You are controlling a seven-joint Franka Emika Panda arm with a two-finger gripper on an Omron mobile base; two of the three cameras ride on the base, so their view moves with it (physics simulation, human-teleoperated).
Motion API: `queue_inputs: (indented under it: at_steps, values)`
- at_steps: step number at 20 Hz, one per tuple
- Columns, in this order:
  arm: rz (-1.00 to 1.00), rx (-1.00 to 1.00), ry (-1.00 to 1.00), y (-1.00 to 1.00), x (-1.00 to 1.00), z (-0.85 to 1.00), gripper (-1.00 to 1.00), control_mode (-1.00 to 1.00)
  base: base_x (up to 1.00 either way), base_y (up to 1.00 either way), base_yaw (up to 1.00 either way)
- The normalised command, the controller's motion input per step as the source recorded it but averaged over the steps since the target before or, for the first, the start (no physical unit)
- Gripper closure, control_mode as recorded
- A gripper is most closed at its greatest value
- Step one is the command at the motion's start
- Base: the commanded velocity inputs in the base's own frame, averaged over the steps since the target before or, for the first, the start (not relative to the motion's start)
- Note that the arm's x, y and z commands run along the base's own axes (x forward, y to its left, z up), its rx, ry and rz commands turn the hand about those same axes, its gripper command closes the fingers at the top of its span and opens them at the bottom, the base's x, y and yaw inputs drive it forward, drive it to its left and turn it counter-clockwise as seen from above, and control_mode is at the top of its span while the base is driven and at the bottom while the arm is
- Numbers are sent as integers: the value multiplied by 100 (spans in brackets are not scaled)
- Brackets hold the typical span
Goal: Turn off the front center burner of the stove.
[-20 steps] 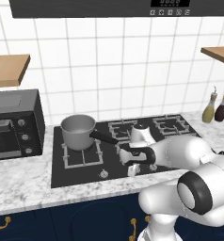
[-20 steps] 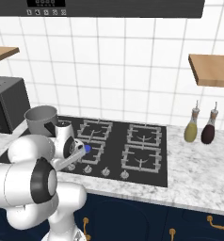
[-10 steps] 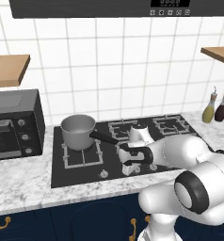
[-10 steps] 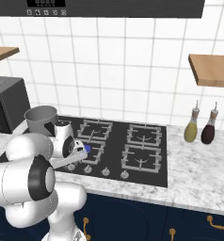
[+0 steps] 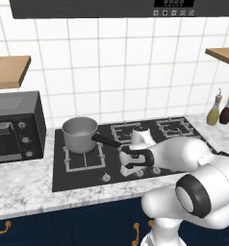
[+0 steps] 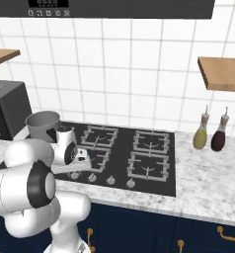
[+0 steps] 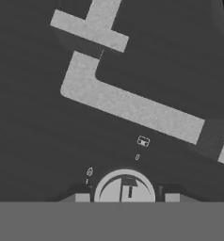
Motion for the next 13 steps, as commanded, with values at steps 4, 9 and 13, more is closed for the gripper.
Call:
queue_inputs:
  at_steps: [4, 9, 13]
  values:
    - [-30, 0, 0, 0, -19, -14, 100, -100, 0, 0, 0]
    - [-30, 0, 0, 0, -18, -12, 100, -100, 0, 0, 0]
    - [-30, 0, 0, 0, -19, -12, 100, -100, 0, 0, 0]
